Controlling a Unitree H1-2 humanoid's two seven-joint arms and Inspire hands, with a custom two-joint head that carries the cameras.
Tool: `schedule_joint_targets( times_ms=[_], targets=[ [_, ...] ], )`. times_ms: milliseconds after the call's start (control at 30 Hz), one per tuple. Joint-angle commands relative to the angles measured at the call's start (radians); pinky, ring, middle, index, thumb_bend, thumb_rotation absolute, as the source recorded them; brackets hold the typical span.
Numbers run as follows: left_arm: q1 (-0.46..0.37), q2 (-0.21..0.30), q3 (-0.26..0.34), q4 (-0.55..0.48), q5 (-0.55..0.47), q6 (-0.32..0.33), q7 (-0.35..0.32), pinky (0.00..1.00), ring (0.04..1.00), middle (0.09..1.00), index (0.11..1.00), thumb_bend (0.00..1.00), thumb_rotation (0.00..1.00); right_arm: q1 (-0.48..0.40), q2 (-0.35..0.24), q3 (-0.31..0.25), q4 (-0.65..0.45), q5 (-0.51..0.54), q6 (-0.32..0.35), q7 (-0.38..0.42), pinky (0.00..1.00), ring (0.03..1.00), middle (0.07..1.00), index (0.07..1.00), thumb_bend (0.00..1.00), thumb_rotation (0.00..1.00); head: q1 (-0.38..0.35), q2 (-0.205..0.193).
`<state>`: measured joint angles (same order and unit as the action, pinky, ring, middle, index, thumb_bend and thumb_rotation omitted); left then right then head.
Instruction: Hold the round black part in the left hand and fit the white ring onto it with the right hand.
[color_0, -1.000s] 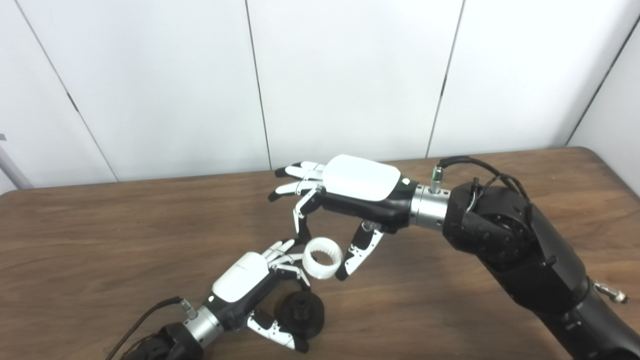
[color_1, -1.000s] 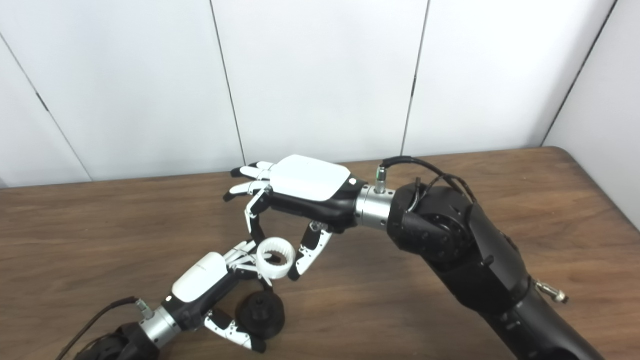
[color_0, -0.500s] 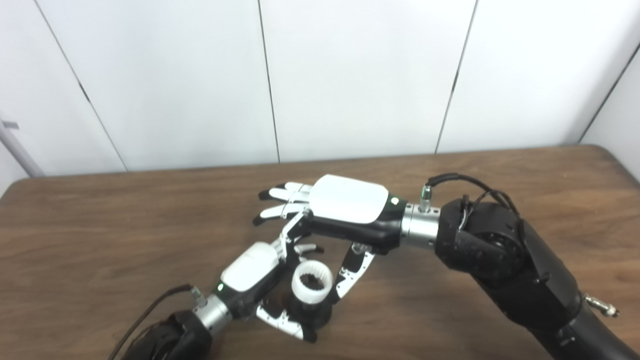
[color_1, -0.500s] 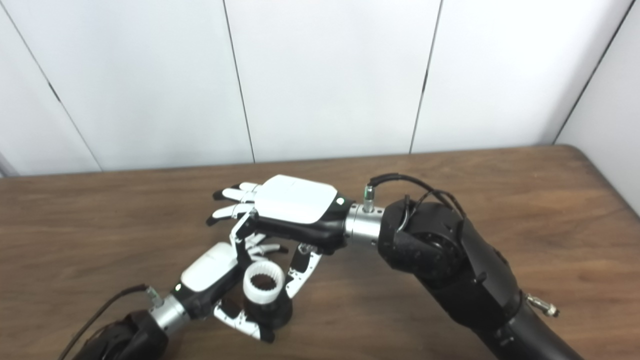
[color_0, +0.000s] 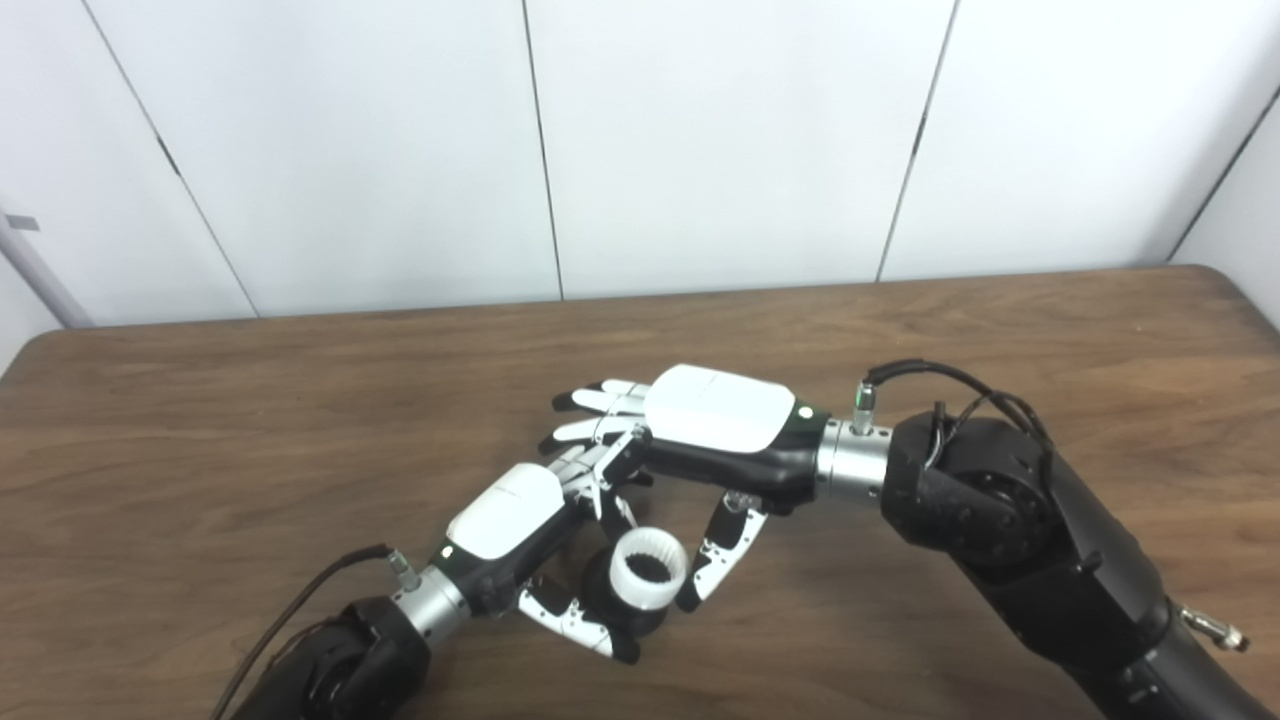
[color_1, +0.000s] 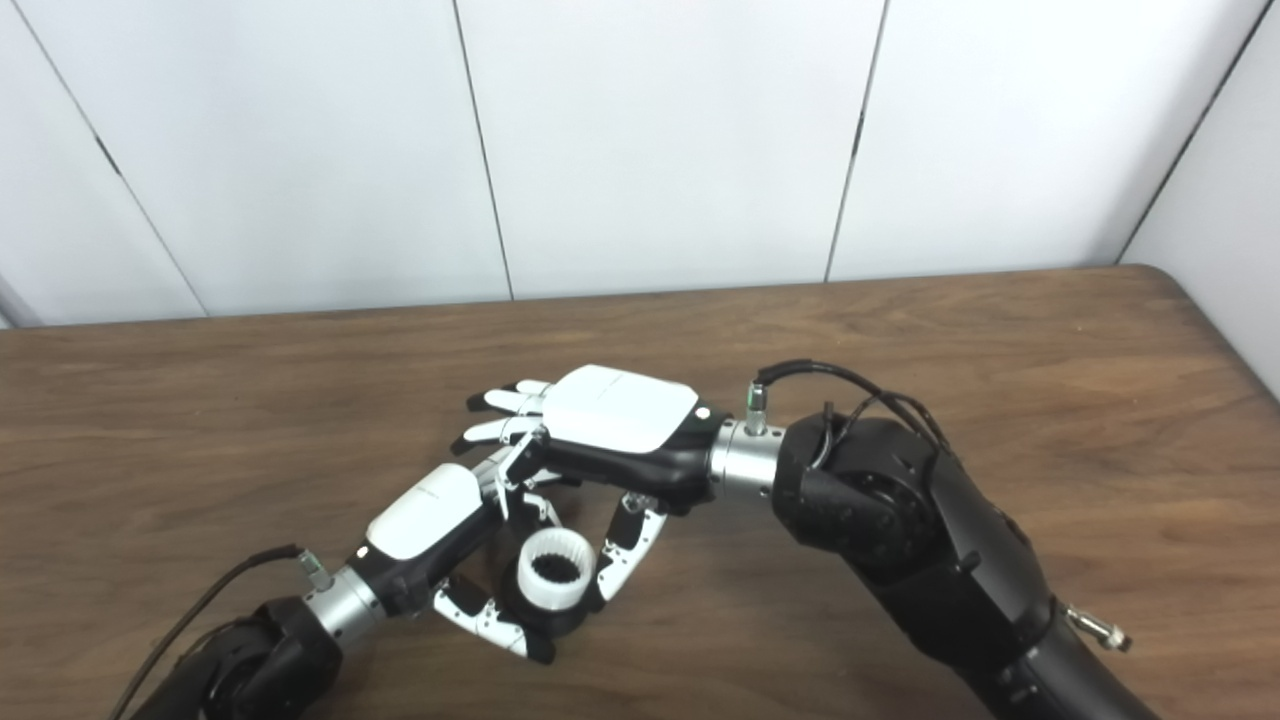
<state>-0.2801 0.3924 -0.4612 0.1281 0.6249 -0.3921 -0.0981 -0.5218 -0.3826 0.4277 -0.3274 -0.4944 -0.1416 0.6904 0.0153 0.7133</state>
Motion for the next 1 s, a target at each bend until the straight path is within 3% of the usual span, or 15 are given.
schedule_joint_targets(
  times_ms=[0, 567, 967],
  targets=[
    [0.009, 0.009, -0.005, -0.028, 0.007, -0.011, -0.041, 1.0, 1.0, 0.873, 0.482, 0.52, 0.06, -0.029, 0.005, -0.021, 0.002, 0.007, -0.033, -0.041, 1.0, 1.0, 0.913, 0.479, 0.52, 0.14, 0.001, 0.0],
    [0.024, -0.003, 0.019, -0.064, -0.001, -0.009, -0.081, 1.0, 1.0, 0.871, 0.482, 0.52, 0.06, -0.034, 0.029, -0.026, 0.097, -0.019, -0.094, -0.103, 1.0, 1.0, 0.896, 0.48, 0.53, 0.14, 0.023, 0.014],
    [0.019, -0.009, 0.026, -0.069, 0.011, -0.002, -0.091, 1.0, 1.0, 0.884, 0.482, 0.52, 0.06, -0.022, 0.032, -0.012, 0.105, -0.008, -0.101, -0.094, 1.0, 1.0, 0.896, 0.479, 0.52, 0.14, 0.037, 0.025]
  ],
)
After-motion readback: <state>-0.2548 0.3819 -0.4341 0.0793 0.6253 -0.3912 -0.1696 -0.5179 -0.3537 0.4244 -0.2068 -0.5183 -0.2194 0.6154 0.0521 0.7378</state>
